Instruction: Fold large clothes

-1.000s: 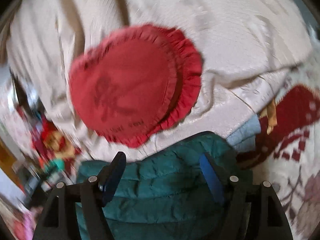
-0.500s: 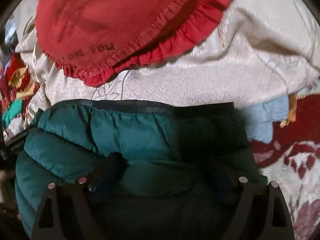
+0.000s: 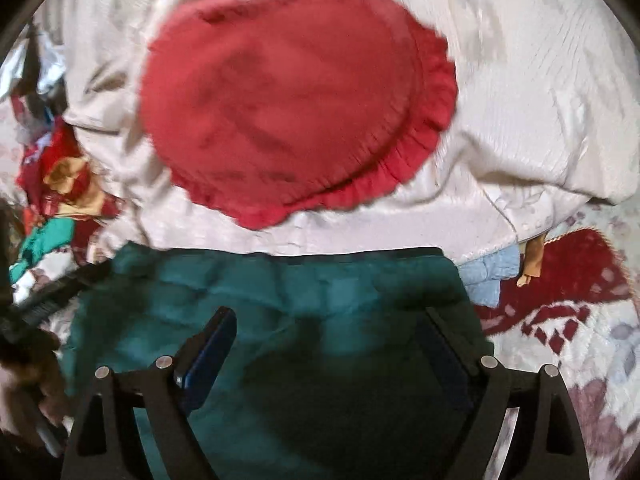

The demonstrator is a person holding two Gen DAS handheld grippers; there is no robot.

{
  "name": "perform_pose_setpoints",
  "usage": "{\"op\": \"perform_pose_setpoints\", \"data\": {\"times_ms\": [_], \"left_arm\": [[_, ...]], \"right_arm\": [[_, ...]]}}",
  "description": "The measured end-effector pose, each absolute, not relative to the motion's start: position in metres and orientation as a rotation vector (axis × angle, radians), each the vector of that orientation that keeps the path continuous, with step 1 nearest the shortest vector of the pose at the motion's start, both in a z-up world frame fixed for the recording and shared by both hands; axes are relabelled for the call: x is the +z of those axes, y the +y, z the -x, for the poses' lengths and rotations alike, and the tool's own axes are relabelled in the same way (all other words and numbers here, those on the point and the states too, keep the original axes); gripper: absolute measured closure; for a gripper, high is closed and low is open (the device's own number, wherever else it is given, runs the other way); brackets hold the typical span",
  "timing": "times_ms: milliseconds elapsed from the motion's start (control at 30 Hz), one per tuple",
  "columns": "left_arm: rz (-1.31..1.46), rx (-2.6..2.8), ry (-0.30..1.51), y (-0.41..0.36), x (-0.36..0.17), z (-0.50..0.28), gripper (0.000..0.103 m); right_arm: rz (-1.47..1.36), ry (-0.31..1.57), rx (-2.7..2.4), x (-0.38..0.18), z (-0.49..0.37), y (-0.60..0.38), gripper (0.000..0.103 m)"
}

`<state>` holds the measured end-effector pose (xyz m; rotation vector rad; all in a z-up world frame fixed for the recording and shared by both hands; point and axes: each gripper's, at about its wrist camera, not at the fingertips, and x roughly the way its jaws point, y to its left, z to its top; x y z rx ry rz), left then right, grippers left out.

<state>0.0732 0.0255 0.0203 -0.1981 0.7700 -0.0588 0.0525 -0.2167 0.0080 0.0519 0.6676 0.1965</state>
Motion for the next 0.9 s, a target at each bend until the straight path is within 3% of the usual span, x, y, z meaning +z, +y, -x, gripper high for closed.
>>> {"op": "perform_pose_setpoints", "data": {"times_ms": [167,233,567,900], "left_arm": [[0.124,-0.006,0.896,-0.002,-0.023,-0.064,0.018],[0.064,0.012,0.883,-0.011,-0.025,-0.066,0.016],[0.078,-0.007,0.902,-0.013,-0.031,-0.070,0.001],[0.061,-0.007,0.908,-0.014,-0.030,-0.070,0.001]], "right_arm": [[-0.009,0.740,0.231,-0.022,-0.023,-0.186,0.010],[0.056,0.852,0.218,-0.050,-0.037,-0.177,0.000],[0.090,0.842,0.225,-0.061,-0.040,-0.177,0.000],[0.108,0.834,0.223,-0.061,-0.040,-0.176,0.000]]}}
